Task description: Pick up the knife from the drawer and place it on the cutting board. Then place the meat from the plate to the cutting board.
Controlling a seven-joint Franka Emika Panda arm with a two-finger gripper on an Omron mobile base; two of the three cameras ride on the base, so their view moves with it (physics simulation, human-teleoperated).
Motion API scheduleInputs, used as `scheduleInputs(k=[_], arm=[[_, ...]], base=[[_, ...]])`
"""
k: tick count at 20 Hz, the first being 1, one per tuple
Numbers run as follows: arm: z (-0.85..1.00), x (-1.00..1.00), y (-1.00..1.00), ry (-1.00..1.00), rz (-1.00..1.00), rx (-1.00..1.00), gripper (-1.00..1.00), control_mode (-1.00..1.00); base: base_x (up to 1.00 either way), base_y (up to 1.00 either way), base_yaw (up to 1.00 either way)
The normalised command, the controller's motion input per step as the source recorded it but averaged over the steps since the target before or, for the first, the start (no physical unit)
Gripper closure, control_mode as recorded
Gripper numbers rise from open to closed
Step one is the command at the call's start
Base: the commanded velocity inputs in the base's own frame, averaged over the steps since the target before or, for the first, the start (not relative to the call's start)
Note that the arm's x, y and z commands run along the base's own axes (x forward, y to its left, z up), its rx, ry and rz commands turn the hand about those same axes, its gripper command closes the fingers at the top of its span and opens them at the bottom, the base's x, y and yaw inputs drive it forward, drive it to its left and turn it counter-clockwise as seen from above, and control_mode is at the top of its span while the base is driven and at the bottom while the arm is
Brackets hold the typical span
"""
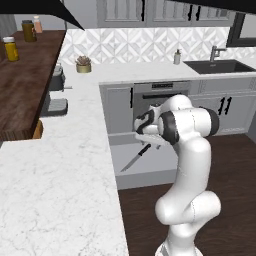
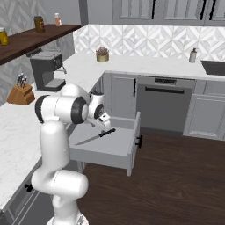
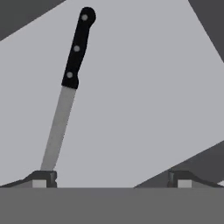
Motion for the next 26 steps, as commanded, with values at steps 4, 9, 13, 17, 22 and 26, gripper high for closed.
scheduleInputs(k=[4, 9, 13, 17, 22, 26], arm=[[-0.46, 0.45, 0.0, -0.07, 0.0, -0.1, -1.0, -1.0], [-0.32, 0.47, 0.03, 0.0, 0.0, -0.07, -1.0, -1.0], [-0.31, 0.61, 0.02, 0.03, 0.0, -0.07, -1.0, -1.0], [-0.52, 0.49, 0.01, 0.07, 0.01, -0.14, -1.0, -1.0], [-0.34, 0.46, 0.0, 0.02, 0.03, -0.03, -1.0, -1.0], [-0.36, 0.52, 0.0, 0.0, 0.04, 0.0, -1.0, -1.0]], base=[[0.0, 0.0, 0.0], [0.0, 0.0, 0.0], [0.0, 0.0, 0.0], [0.0, 0.0, 0.0], [0.0, 0.0, 0.0], [0.0, 0.0, 0.0]])
